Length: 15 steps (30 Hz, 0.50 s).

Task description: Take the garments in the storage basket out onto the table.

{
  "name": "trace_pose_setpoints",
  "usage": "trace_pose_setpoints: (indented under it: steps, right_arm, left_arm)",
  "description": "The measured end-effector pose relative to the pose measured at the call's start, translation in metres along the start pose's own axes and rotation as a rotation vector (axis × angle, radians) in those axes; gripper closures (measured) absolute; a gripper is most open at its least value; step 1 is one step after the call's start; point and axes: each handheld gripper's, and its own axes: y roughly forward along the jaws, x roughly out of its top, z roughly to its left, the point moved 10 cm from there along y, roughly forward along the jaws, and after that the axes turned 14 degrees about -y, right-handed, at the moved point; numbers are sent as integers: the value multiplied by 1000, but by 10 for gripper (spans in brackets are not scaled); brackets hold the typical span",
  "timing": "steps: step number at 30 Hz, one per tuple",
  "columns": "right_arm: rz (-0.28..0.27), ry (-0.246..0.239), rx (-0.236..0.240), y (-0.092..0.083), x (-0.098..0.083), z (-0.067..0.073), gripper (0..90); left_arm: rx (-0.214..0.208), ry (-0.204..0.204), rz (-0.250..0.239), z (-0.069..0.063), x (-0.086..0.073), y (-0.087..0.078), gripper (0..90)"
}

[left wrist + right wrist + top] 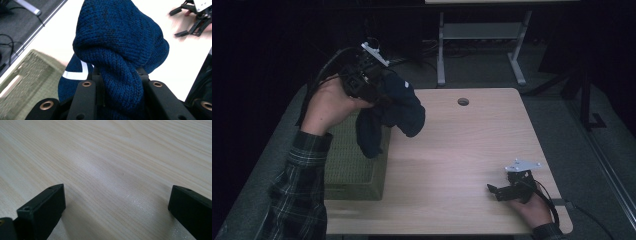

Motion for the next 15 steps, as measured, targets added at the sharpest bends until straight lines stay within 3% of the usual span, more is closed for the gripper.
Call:
trace_pose_setpoints:
  steps: [15]
  right_arm:
    - [1,1,0,0,0,0,7]
  left_arm:
    - [-36,15,11,-32,9,46,708]
